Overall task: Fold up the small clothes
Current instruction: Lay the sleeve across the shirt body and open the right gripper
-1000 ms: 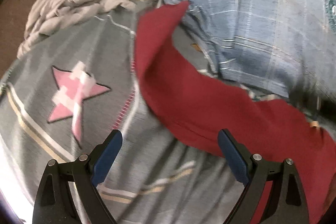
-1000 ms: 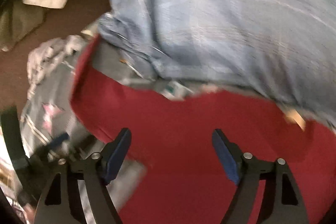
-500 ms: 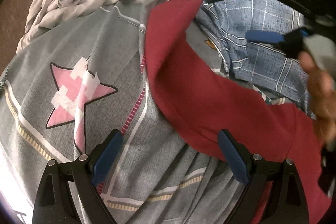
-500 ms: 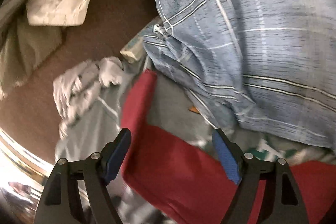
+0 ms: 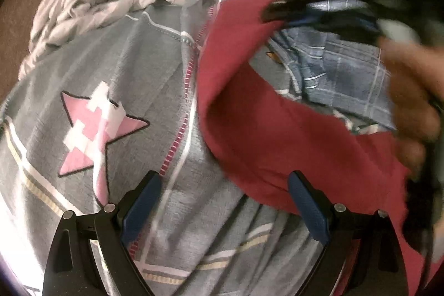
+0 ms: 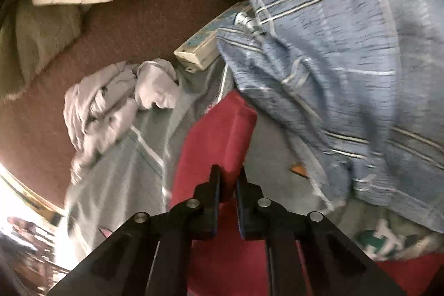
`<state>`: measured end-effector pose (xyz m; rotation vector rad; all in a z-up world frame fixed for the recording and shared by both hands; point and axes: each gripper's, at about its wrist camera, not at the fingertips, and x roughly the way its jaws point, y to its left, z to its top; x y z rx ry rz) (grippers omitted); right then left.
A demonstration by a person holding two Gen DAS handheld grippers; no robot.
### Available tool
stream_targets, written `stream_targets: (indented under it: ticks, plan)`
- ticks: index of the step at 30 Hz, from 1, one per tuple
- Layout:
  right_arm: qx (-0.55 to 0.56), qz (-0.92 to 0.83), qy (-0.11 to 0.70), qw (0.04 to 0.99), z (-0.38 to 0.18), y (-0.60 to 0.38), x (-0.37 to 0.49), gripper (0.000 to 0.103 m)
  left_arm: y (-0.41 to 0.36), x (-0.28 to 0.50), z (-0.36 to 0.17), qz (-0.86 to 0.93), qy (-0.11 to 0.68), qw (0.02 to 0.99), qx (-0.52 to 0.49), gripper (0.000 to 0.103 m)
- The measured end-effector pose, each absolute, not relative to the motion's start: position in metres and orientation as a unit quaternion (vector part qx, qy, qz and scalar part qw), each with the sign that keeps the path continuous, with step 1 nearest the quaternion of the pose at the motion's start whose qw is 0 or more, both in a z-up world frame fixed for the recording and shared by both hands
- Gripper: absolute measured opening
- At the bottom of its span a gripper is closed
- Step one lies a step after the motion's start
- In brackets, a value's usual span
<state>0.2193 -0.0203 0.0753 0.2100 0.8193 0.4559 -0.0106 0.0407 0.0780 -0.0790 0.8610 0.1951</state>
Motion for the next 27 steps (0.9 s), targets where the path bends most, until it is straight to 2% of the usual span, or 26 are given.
stream_targets:
  ticks: [12, 22, 27]
  plan:
    - [0.117, 0.053, 0.325, 0.937, 0.120, -0.192, 0.055, 0.008, 0.036, -0.026, 0.080, 0.035, 0.416, 0.906, -0.065, 0.093]
    - [0.217, -0.118, 0.365, 0.898, 0.036, -0.310, -0.052, 0.008, 0.000, -0.035, 0.079, -0.002, 0.409, 0.912, -0.019, 0.093]
    - [0.218, -0.155, 0.349, 0.898, 0.047, -0.321, -0.079, 0.009, -0.008, -0.035, 0.074, -0.006, 0.411, 0.911, -0.017, 0.093]
